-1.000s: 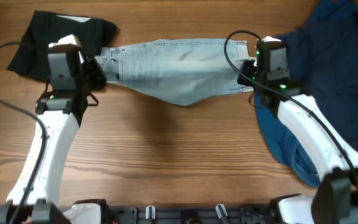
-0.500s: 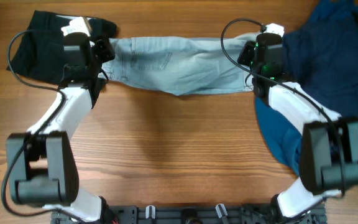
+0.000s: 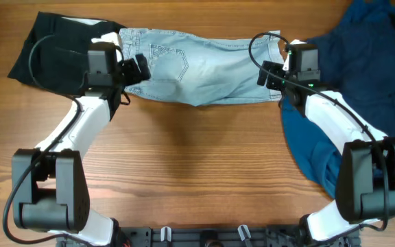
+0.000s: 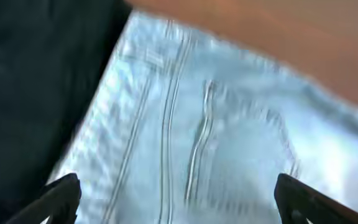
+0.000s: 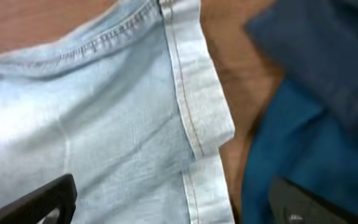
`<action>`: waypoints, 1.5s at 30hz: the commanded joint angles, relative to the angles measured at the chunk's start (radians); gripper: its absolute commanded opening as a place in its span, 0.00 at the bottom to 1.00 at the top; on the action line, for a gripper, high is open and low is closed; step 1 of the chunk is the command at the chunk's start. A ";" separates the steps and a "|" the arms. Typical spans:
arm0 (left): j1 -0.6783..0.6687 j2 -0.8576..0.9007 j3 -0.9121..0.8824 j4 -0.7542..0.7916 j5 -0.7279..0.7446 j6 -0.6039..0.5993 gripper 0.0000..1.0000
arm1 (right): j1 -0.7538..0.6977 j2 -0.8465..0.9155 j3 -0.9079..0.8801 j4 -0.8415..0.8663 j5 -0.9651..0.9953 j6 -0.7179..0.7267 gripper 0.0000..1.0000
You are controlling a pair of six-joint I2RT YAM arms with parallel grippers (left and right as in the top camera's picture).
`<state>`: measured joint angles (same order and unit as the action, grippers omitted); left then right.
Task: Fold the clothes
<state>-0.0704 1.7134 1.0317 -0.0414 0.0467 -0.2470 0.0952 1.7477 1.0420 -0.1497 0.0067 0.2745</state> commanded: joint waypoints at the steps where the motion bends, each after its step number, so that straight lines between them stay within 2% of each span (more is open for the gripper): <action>1: -0.001 -0.016 -0.004 -0.079 0.008 0.061 0.99 | -0.035 0.033 0.001 0.047 -0.075 -0.086 1.00; 5: -0.001 -0.015 -0.004 -0.100 -0.021 0.062 0.99 | -0.077 0.147 0.002 0.216 -0.089 -0.091 0.99; 8: -0.001 -0.015 -0.004 -0.109 -0.056 0.069 0.99 | -0.083 0.245 0.002 0.341 -0.141 -0.091 0.95; 12: -0.001 -0.015 -0.004 -0.109 -0.060 0.068 0.99 | -0.082 0.325 0.002 0.435 -0.200 -0.082 0.73; 16: -0.001 -0.015 -0.004 -0.109 -0.068 0.069 0.98 | -0.095 0.311 0.002 0.427 -0.188 -0.032 0.38; 17: -0.001 -0.015 -0.004 -0.110 -0.068 0.068 0.98 | -0.100 0.297 0.002 0.405 -0.188 -0.023 0.33; 19: -0.001 -0.015 -0.004 -0.109 -0.068 0.069 0.98 | -0.115 0.238 0.002 0.333 -0.180 0.021 0.30; 24: -0.001 -0.015 -0.004 -0.113 -0.079 0.084 0.95 | -0.123 0.050 0.002 0.053 -0.108 0.043 0.28; 27: -0.001 -0.015 -0.004 -0.125 -0.099 0.084 0.93 | -0.121 0.033 0.000 -0.101 -0.120 0.051 0.28; 28: 0.000 -0.015 -0.004 -0.129 -0.101 0.084 0.93 | -0.121 0.035 -0.002 -0.149 -0.119 0.051 0.33; 29: 0.000 -0.015 -0.004 -0.132 -0.101 0.084 0.93 | -0.121 0.035 -0.002 -0.177 -0.119 0.047 0.52; 30: 0.000 -0.015 -0.004 -0.135 -0.101 0.084 0.87 | -0.121 0.035 -0.002 -0.206 -0.118 0.046 0.84; 31: 0.001 -0.015 -0.004 -0.136 -0.101 0.087 0.77 | -0.121 0.035 -0.002 -0.251 -0.119 0.045 0.98; 32: 0.001 -0.015 -0.004 -0.135 -0.101 0.087 0.67 | -0.121 0.035 -0.002 -0.277 -0.119 0.046 1.00; 33: 0.001 -0.015 -0.004 -0.133 -0.101 0.087 0.50 | -0.121 0.035 -0.002 -0.306 -0.123 0.046 0.99; 34: 0.001 -0.014 -0.004 -0.127 -0.101 0.087 0.40 | -0.121 0.035 -0.002 -0.331 -0.164 0.040 0.99; 37: 0.001 -0.012 -0.004 -0.113 -0.101 0.087 0.32 | -0.121 0.026 0.008 -0.379 -0.256 0.039 0.99; 42: 0.001 -0.012 -0.004 -0.113 -0.101 0.087 0.26 | -0.121 -0.126 0.093 -0.521 -0.310 -0.006 0.98; 44: 0.001 -0.012 -0.004 -0.113 -0.101 0.087 0.21 | -0.113 -0.144 0.089 -0.557 -0.342 -0.006 0.84; 45: 0.001 -0.012 -0.004 -0.113 -0.101 0.087 0.18 | -0.088 -0.125 0.066 -0.562 -0.345 -0.005 0.73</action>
<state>-0.0719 1.7134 1.0302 -0.1570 -0.0406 -0.1654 -0.0208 1.6009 1.1286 -0.6956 -0.2981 0.2825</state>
